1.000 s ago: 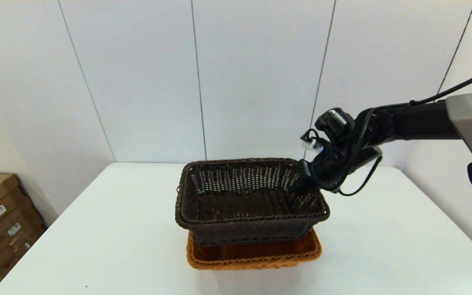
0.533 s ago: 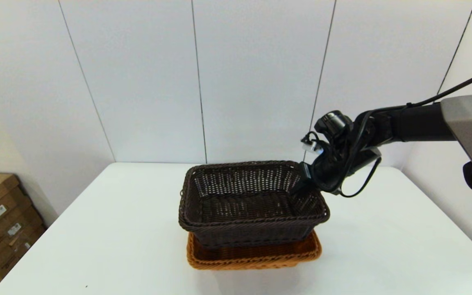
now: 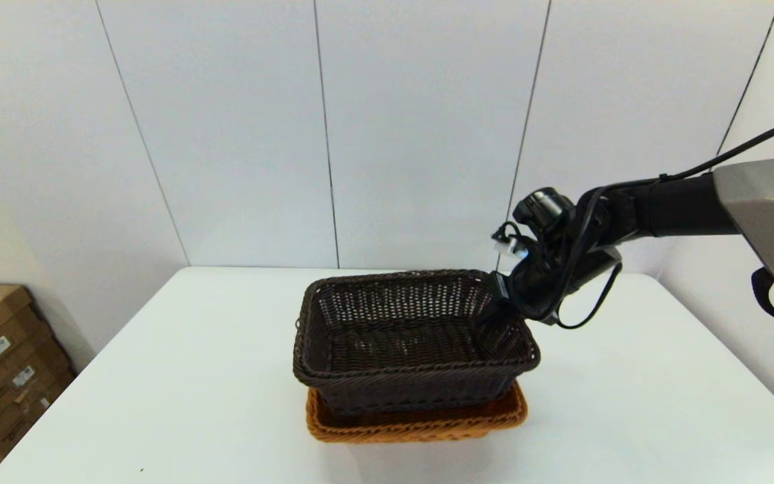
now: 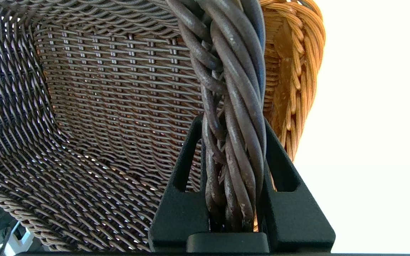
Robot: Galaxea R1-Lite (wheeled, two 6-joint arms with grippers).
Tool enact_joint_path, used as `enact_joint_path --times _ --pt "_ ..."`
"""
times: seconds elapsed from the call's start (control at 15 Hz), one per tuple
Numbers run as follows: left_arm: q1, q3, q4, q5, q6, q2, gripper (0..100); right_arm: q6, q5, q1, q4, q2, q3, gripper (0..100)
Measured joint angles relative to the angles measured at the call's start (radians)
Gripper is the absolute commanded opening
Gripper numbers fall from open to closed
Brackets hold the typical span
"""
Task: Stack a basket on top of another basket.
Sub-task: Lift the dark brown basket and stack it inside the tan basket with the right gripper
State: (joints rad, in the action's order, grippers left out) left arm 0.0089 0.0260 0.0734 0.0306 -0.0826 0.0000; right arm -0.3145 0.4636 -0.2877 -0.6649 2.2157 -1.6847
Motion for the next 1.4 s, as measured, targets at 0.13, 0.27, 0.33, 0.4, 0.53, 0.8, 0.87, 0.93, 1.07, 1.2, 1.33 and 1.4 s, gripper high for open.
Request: enact_joint_path --times 0.13,0.27,0.33,0.4,0.53,0.8,0.87,0.93,1.07,1.2,1.33,1.4 --pt "0.0 0.0 0.0 0.0 0.0 0.0 100 0.001 -0.001 0.0 0.001 0.003 0.004 0" --pt "0.0 0.0 0.0 0.0 0.0 0.0 100 0.0 -0.001 0.0 0.001 0.004 0.007 0" --pt "0.0 0.0 0.0 0.0 0.0 0.0 100 0.0 -0.002 0.0 0.001 0.005 0.007 0" --pt "0.0 0.0 0.0 0.0 0.0 0.0 100 0.0 -0.002 0.0 0.001 0.006 0.01 0" --pt "0.0 0.0 0.0 0.0 0.0 0.0 100 0.001 -0.002 -0.001 0.004 0.006 0.017 0" --pt "0.0 0.0 0.0 0.0 0.0 0.0 100 -0.001 -0.002 0.0 0.009 0.005 0.031 0" --pt "0.0 0.0 0.0 0.0 0.0 0.0 100 -0.001 -0.001 0.0 0.013 0.005 0.034 0" --pt "0.0 0.0 0.0 0.0 0.0 0.0 100 -0.003 -0.001 0.0 0.015 0.005 0.036 0" --pt "0.0 0.0 0.0 0.0 0.0 0.0 100 -0.003 0.0 -0.001 0.015 0.004 0.037 0" --pt "0.0 0.0 0.0 0.0 0.0 0.0 100 -0.003 0.0 -0.002 0.017 0.004 0.037 0" --pt "0.0 0.0 0.0 0.0 0.0 0.0 100 -0.006 0.0 -0.001 0.031 0.004 0.04 0" --pt "0.0 0.0 0.0 0.0 0.0 0.0 100 -0.006 0.0 -0.001 0.038 0.003 0.043 0"
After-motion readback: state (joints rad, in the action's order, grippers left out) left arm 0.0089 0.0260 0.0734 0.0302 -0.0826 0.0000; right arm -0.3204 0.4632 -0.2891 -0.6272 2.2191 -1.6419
